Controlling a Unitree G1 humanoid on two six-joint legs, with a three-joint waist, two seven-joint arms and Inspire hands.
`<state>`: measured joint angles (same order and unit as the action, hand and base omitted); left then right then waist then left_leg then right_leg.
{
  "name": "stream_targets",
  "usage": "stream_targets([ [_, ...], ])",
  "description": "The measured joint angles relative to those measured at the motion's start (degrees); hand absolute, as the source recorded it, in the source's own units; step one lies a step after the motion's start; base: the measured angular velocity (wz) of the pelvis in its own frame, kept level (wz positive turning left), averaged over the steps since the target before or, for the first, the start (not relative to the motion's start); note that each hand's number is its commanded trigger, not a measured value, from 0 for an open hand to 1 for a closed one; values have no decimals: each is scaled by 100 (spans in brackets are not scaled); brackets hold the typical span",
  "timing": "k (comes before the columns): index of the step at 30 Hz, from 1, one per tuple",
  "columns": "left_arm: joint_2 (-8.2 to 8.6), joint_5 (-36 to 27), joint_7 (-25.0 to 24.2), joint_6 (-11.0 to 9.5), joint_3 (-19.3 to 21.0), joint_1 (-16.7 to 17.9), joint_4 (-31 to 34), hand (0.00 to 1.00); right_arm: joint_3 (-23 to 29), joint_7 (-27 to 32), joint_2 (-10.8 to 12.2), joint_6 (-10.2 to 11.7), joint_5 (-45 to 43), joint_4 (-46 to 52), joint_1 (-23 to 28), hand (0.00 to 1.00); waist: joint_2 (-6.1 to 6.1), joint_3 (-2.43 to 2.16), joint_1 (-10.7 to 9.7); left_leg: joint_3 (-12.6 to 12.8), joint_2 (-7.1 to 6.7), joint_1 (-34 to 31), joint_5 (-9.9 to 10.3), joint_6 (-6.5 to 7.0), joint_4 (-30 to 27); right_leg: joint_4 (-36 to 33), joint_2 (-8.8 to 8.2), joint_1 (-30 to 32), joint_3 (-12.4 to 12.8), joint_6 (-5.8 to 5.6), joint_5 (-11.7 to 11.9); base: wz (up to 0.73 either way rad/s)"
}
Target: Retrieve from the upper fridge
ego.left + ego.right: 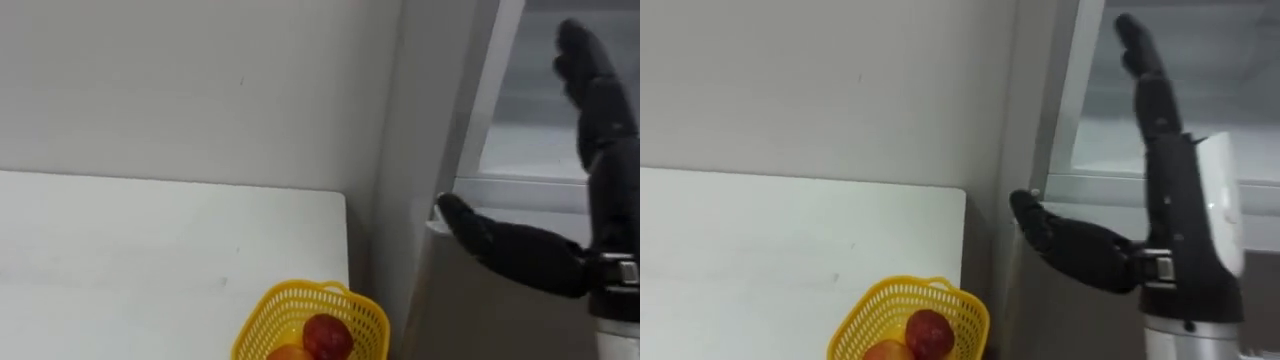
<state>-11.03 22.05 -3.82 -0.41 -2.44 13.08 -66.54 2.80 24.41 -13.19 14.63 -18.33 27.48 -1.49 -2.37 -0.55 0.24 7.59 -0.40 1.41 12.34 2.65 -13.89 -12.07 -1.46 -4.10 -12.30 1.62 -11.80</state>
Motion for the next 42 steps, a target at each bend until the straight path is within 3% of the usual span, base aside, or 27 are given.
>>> stream_targets([
  [2,13,-2,-5,-8,5,-4,9,0,145,302,3,170,21,60,87,0,25,-23,-70,35,0,30,0,1,34,28,19,-8,82,-15,11,-14],
  [7,33,-6,109,-8,-12,-48,12,0,414,963,1,323,493,31,305,0,35,-17,-206,118,11,47,0,1,69,43,50,6,146,-16,22,-7],
  [13,47,-12,342,0,-116,-98,12,0,359,1101,5,275,1835,-734,835,0,93,18,-290,189,45,120,18,-16,133,35,63,-51,205,-5,39,-7],
  [18,103,-244,356,51,-229,-85,12,0,282,855,9,129,3638,-1363,1030,0,175,68,-309,304,63,111,23,-22,151,45,70,47,287,5,44,-13],
  [25,118,-236,166,110,-221,144,519,0,292,166,103,-174,6291,-2352,1402,0,183,42,-346,314,61,-8,20,-24,114,41,64,160,286,10,40,0],
  [28,117,-232,166,132,-208,244,696,0,295,-90,110,-232,7124,-2880,1413,0,175,-2,-373,334,61,-80,19,-23,90,38,62,209,300,9,40,0],
  [34,114,-237,164,136,-91,332,761,0,355,-547,120,-296,8585,-3322,1394,0,126,6,-447,319,62,-70,20,-23,24,42,60,163,284,10,40,0],
  [38,116,-234,158,150,-21,384,877,0,743,-657,133,-353,9667,-3715,1264,0,125,28,-476,304,61,-78,25,-16,20,45,58,216,276,-7,21,5],
  [42,108,-238,176,169,347,427,956,0,1428,-599,92,-353,10038,-4065,1092,0,143,36,-497,278,58,-84,29,-8,33,19,55,216,272,-11,13,3],
])
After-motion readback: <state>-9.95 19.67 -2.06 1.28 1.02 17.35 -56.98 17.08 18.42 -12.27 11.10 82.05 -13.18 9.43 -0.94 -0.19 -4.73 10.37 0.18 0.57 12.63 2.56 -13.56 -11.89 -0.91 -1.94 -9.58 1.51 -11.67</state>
